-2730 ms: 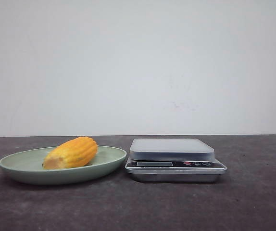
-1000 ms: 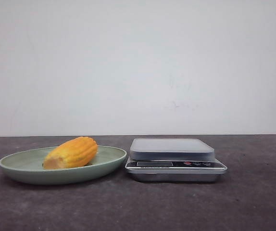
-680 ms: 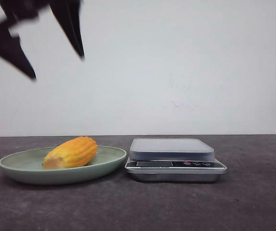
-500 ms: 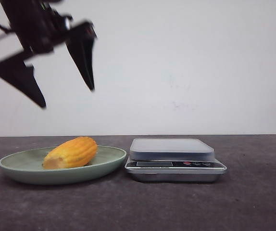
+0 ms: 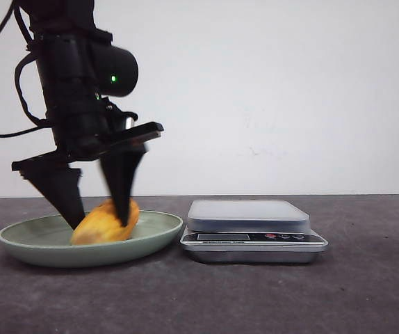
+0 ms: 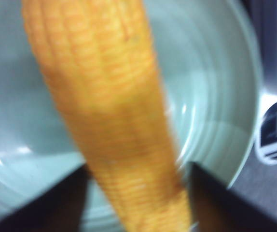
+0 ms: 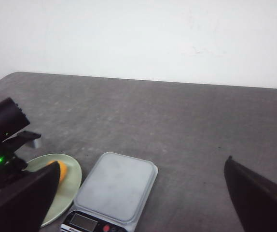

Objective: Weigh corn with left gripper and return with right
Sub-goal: 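Lower the left gripper onto the yellow corn cob and close it, then lift the corn with the left gripper and lower it onto the scale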

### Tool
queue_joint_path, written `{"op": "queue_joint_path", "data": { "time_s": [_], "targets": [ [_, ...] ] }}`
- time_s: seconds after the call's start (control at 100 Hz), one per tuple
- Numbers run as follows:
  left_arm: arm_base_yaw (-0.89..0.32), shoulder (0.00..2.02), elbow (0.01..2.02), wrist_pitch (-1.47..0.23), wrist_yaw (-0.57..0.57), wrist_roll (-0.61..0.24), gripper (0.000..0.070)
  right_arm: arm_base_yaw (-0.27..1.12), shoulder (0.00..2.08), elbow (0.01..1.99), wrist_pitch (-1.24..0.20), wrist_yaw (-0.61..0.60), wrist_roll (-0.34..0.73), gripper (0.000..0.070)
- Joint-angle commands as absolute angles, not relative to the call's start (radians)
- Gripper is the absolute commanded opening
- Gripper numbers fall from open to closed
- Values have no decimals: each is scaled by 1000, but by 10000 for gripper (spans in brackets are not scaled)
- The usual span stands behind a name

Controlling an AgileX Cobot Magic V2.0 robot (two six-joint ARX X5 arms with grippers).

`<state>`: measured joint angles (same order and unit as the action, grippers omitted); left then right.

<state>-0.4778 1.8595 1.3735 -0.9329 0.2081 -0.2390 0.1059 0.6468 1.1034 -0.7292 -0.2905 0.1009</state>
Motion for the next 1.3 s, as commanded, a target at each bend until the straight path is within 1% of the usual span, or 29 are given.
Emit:
{"op": "queue_joint_path", "data": {
  "time_s": [0.0, 0.19, 0.33, 0.62, 0.68, 0.75, 0.8, 0.84, 0.92, 1.05, 1.09, 1.29],
  "targets": [
    [-493, 1877, 1391, -929, 189, -188, 0, 109, 652, 1114, -725, -286, 89, 700],
    [-496, 1860, 1404, -918, 177, -186, 0, 109, 652, 1114, -727, -286, 76, 700],
    [-496, 1825, 1436, -919, 176, -156, 0, 109, 652, 1114, -727, -283, 70, 700],
    [-492, 1739, 1573, -874, 176, -151, 0, 109, 652, 1114, -727, -283, 70, 700],
    [-497, 1737, 1620, -871, 206, -151, 0, 109, 652, 1114, -727, -283, 71, 700],
    [-508, 1737, 1671, -861, 277, -154, 0, 109, 652, 1114, -727, -283, 71, 700],
    [-521, 1737, 1696, -831, 319, -181, 0, 109, 652, 1114, -727, -283, 72, 700],
    [-536, 1737, 1707, -808, 327, -200, 0, 109, 652, 1114, -726, -283, 72, 700],
    [-572, 1737, 1715, -752, 317, -205, 1, 109, 653, 1114, -726, -283, 78, 700],
    [-635, 1757, 1715, -690, 216, -205, 3, 110, 659, 1114, -726, -283, 79, 700],
    [-647, 1768, 1715, -678, 202, -206, 3, 110, 659, 1114, -727, -283, 79, 700],
    [-668, 1864, 1715, -642, 210, -268, 3, 118, 666, 1114, -727, -284, 87, 700]
  ]
}}
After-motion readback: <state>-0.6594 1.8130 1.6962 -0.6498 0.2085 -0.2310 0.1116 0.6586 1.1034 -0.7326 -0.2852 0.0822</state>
